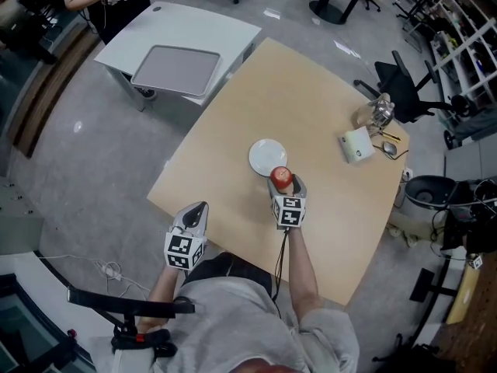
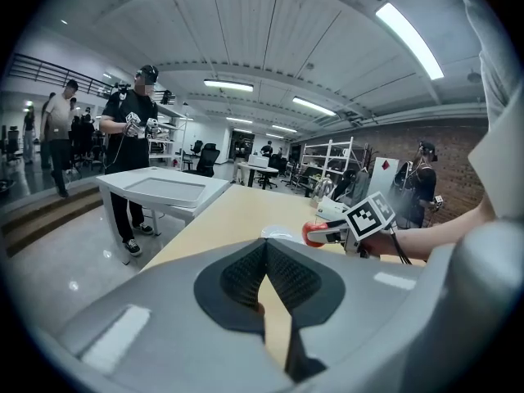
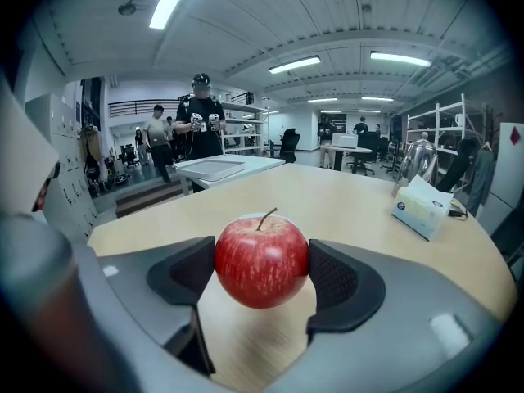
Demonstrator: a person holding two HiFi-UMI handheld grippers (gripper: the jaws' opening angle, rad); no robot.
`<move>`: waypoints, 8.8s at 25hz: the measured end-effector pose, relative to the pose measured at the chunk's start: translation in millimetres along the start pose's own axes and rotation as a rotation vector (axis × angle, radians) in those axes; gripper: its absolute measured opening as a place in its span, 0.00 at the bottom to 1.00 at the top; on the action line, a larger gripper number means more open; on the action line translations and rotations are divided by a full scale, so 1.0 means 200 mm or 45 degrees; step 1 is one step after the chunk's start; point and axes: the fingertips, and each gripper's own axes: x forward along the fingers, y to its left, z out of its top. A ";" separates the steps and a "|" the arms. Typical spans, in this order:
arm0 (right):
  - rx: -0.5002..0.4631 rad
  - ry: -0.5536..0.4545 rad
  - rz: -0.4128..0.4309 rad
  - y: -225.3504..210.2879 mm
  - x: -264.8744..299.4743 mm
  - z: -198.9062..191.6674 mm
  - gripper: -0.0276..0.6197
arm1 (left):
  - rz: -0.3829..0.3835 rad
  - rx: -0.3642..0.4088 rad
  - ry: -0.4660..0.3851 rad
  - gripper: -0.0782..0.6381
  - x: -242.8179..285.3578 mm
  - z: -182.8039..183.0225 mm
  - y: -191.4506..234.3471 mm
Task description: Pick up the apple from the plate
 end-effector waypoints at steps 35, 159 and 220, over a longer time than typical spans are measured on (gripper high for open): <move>0.190 -0.081 -0.316 -0.50 -0.54 -0.25 0.61 | -0.335 0.144 0.043 0.13 0.22 -0.04 -0.49; 0.466 -0.019 -0.649 -1.90 -0.58 -0.58 0.61 | -0.597 0.237 0.327 0.13 1.15 -0.09 -1.30; 0.349 -0.293 -0.707 -1.09 -1.26 -0.16 0.11 | -0.604 0.279 -0.018 0.13 0.56 0.31 -1.09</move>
